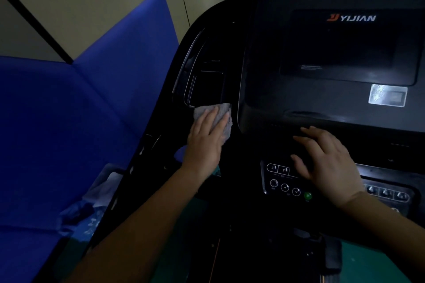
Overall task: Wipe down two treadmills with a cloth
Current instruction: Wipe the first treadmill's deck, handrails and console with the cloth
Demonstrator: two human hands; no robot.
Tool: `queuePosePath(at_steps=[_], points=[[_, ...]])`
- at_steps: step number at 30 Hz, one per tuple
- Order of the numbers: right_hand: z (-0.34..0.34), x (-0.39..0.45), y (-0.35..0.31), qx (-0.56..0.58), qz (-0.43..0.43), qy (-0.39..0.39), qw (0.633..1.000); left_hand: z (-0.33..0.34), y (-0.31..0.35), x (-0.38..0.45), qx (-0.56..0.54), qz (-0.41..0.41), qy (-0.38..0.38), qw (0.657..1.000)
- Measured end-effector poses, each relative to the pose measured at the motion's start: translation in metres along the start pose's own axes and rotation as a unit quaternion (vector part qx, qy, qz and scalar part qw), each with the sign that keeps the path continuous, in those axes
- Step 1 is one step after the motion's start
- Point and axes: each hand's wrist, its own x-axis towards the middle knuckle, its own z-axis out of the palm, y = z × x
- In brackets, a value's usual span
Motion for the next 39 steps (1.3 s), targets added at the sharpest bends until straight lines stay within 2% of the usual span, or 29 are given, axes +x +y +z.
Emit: queuePosePath(at_steps=[2, 3, 7, 10, 13, 15, 18, 20, 24, 29, 30, 32, 35, 39], points=[[-0.001, 0.001, -0.001, 0.0, 0.0, 0.002, 1.0, -0.008, -0.019, 0.005, 0.038, 0.019, -0.011, 0.999], [0.0, 0.0, -0.001, -0.002, 0.0, 0.003, 1.0, -0.014, -0.031, 0.009, 0.058, -0.002, -0.008, 0.998], [0.0, 0.0, -0.001, -0.003, -0.001, 0.004, 1.0, -0.034, -0.062, 0.017, 0.071, -0.154, 0.059, 0.984], [0.0, 0.0, -0.001, -0.003, -0.003, 0.004, 1.0, -0.024, -0.038, 0.017, 0.028, -0.165, 0.084, 0.982], [-0.001, 0.0, -0.001, -0.005, -0.002, 0.004, 1.0, -0.016, 0.005, 0.006, -0.073, -0.151, 0.059, 0.984], [-0.002, 0.0, -0.001, -0.005, -0.002, 0.007, 1.0, -0.017, 0.023, -0.006, -0.094, -0.134, 0.043, 0.986], [-0.001, 0.0, -0.002, -0.005, -0.005, 0.013, 1.0, -0.018, 0.027, -0.022, -0.164, -0.211, 0.109, 0.957], [-0.001, 0.001, -0.002, -0.005, -0.005, 0.015, 1.0, -0.017, 0.032, -0.028, -0.151, -0.272, 0.147, 0.939], [0.0, 0.001, -0.001, -0.007, -0.01, 0.012, 1.0, -0.006, 0.065, -0.033, -0.19, -0.32, 0.1, 0.923], [0.0, 0.0, -0.001, -0.007, -0.005, 0.005, 1.0, -0.009, 0.067, -0.045, -0.107, -0.243, 0.031, 0.964], [-0.001, 0.0, -0.002, -0.007, -0.005, 0.004, 1.0, -0.011, 0.058, -0.042, -0.108, -0.247, 0.031, 0.963], [-0.001, 0.001, -0.002, -0.006, -0.005, 0.005, 1.0, -0.023, 0.042, -0.03, -0.002, -0.253, 0.051, 0.966], [0.0, 0.0, -0.002, -0.007, -0.008, 0.012, 1.0, -0.024, 0.032, -0.023, -0.024, -0.272, 0.08, 0.959], [0.0, 0.001, -0.001, -0.009, -0.013, 0.019, 1.0, -0.015, 0.049, -0.038, -0.016, -0.15, 0.024, 0.988]])
